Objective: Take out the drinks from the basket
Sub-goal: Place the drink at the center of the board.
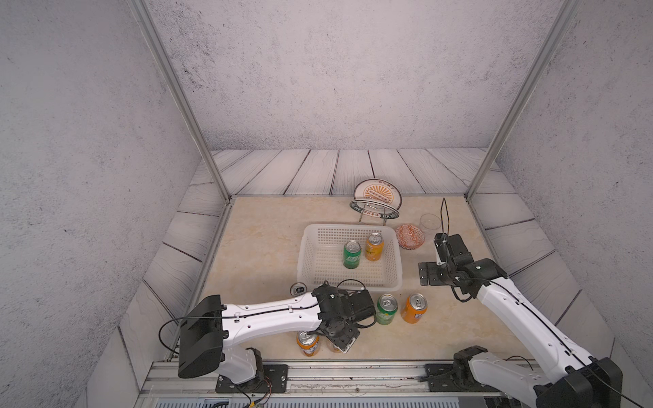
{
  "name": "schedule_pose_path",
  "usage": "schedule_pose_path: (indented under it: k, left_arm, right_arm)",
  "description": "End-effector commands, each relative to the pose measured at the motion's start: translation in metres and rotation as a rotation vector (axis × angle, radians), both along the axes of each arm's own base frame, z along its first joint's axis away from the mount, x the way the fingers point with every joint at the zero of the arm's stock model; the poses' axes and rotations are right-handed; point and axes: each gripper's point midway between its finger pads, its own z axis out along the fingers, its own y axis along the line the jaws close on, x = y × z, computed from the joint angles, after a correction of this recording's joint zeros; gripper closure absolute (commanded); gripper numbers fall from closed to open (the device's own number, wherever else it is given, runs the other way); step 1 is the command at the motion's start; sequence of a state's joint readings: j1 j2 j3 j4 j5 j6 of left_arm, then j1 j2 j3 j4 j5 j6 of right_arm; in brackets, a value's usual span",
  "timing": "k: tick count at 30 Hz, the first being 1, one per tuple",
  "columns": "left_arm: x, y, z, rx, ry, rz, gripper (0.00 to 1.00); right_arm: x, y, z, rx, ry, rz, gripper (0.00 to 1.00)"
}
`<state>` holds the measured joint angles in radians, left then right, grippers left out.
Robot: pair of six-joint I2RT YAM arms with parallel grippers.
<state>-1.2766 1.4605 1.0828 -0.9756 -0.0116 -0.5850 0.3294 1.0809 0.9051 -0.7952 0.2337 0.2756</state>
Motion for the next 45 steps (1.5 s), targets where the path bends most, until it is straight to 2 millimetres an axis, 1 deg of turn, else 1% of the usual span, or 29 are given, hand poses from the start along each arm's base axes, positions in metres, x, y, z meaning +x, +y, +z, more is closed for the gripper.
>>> schedule_pose_path:
  k: [1,6,15,17,21,25,30,33,38,43,45]
  left_arm:
    - [0.003,-0.001,-0.002,-0.002,-0.021,0.006,0.32]
    - [0.003,0.001,-0.006,0.012,-0.019,0.009,0.30]
    - [0.003,0.002,-0.008,0.010,-0.023,0.011,0.25]
    - [0.003,0.001,-0.007,0.005,-0.021,0.011,0.22]
    - [0.003,0.000,-0.004,-0.009,-0.023,0.012,0.20]
    - [0.002,-0.002,0.003,-0.033,-0.025,0.012,0.17]
    - [0.003,-0.004,0.021,-0.073,-0.035,0.009,0.12]
    - [0.004,-0.004,0.036,-0.096,-0.053,0.007,0.10]
    - [0.009,-0.010,0.067,-0.170,-0.097,-0.010,0.07]
    - [0.024,-0.012,0.099,-0.238,-0.177,-0.038,0.00]
    - [0.031,-0.013,0.114,-0.270,-0.194,-0.053,0.01]
  right_arm:
    - [-0.001,-0.001,-0.002,-0.001,0.012,0.002,0.00]
    - [-0.001,-0.001,-0.002,-0.001,0.012,0.002,0.00]
    - [-0.002,-0.001,-0.002,-0.001,0.013,0.002,0.01]
    - [-0.001,-0.001,-0.002,0.000,0.012,0.002,0.00]
    - [-0.001,-0.001,-0.002,0.001,0.011,0.002,0.00]
    - [-0.002,-0.001,-0.002,0.001,0.012,0.001,0.01]
    - [-0.002,-0.001,-0.002,0.001,0.014,0.001,0.01]
    - [-0.002,-0.001,-0.002,0.001,0.013,0.002,0.01]
    - [-0.001,-0.002,-0.002,0.000,0.014,0.000,0.00]
    - [-0.002,-0.001,-0.002,-0.001,0.013,0.000,0.00]
    - [-0.001,-0.002,-0.002,0.000,0.011,0.000,0.00]
